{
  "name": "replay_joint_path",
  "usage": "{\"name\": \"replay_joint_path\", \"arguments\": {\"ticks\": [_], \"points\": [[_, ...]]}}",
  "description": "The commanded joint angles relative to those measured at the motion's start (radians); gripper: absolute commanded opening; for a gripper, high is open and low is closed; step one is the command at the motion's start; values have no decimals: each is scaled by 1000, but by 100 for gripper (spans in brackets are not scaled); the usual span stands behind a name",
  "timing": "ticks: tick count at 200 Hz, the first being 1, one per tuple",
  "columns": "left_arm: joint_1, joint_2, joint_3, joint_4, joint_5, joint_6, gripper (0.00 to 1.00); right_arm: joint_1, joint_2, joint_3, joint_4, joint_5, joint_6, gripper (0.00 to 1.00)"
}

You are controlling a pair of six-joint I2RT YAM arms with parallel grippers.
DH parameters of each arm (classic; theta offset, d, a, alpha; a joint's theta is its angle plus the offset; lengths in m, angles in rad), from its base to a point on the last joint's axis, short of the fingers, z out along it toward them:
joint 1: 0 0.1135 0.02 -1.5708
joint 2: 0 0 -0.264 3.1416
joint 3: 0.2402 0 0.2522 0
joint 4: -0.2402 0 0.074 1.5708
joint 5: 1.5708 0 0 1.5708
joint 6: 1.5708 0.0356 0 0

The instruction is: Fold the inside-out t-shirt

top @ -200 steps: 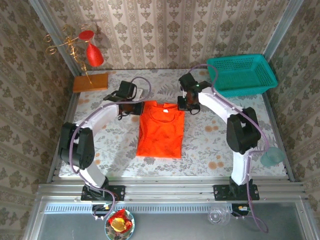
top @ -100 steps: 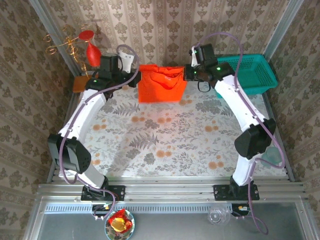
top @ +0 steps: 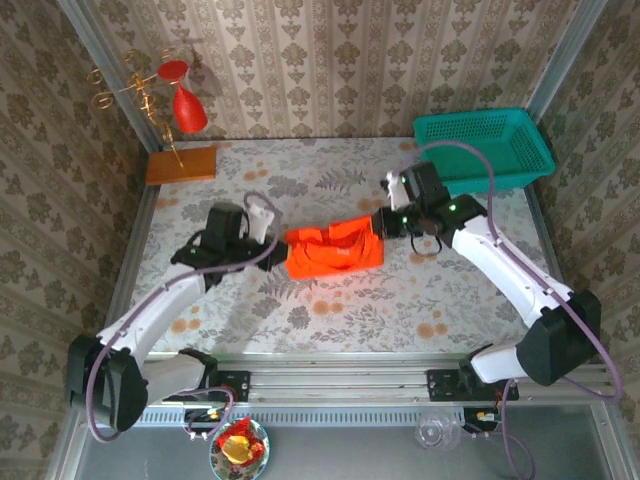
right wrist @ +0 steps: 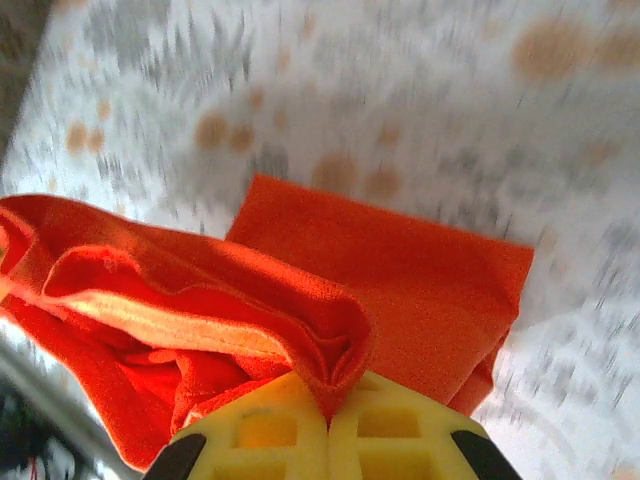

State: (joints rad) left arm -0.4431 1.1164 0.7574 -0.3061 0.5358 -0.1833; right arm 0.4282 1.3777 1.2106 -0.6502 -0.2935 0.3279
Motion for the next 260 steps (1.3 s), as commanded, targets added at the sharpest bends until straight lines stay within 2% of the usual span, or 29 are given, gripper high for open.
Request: {"name": "replay_joint_path", "arguments": {"ticks": [1,24,55,74,86,157,198,260], "points": [[-48,-89,-58,83,-59,-94,0,29,-67,-78,66,-96,71,0],[-51,-56,-54,83,-76,-112,0,49,-64,-147,99,-82,128,0],[-35,105,25,25,-79,-76,0,41,7,-157,83,23,201,0],[-20,220,93,-21,-63,-53,0,27,102,-150,70,66,244,0],[11,290,135,-44,-33,-45,0,22,142,-148,61,93,256,0],[23,609,339,-93,20,13,0,-29,299,-138,71,141,260,0],[21,747,436,-142,94,61,1,-29,307,-168,55,155,280,0],[46,818,485,-178,38,50,2,-29,254,-211,35,192,301,0]]}}
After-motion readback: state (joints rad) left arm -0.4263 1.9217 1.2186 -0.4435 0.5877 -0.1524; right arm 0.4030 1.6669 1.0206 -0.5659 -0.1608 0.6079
